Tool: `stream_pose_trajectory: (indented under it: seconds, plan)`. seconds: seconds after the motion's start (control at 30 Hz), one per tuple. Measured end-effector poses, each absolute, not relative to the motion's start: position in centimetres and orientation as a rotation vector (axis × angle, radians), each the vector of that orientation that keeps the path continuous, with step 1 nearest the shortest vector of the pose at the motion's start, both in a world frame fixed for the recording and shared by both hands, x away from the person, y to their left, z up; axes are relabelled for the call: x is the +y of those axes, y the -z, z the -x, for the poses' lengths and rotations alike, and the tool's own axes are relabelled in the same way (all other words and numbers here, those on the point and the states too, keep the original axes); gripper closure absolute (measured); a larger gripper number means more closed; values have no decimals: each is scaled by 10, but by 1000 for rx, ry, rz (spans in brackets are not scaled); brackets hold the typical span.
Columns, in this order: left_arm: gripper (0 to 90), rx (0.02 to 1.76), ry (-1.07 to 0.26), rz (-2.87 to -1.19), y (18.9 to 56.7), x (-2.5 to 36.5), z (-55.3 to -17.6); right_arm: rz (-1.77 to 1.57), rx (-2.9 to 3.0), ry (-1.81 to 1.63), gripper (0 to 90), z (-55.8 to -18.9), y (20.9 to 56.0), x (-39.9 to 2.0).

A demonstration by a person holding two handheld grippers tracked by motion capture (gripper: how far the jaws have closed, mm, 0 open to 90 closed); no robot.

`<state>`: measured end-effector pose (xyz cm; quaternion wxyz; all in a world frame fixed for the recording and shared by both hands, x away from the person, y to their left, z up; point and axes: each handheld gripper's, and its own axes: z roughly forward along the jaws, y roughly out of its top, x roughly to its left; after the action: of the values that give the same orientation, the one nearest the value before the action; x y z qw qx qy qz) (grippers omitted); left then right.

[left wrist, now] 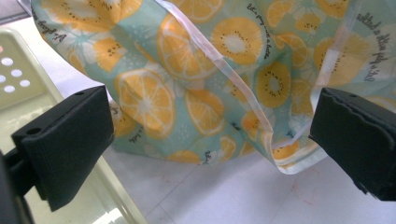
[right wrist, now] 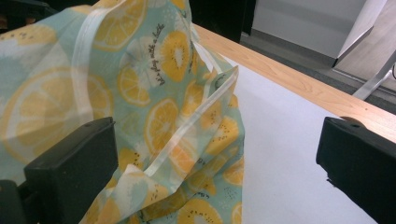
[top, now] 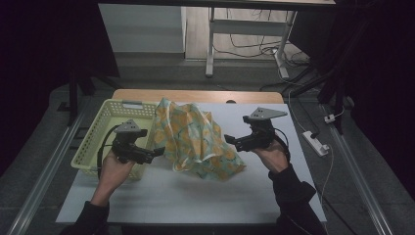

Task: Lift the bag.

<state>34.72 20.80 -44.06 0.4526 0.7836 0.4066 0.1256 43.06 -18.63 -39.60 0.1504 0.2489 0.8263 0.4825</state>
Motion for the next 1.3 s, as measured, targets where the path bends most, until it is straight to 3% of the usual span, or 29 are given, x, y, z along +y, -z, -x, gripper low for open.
stream_pose_trajectory:
  seconds: [1.3]
  plan:
    - [0,1101,-270,-1868,464,246,-291,-791,2408,-1421,0,-387,417,-217]
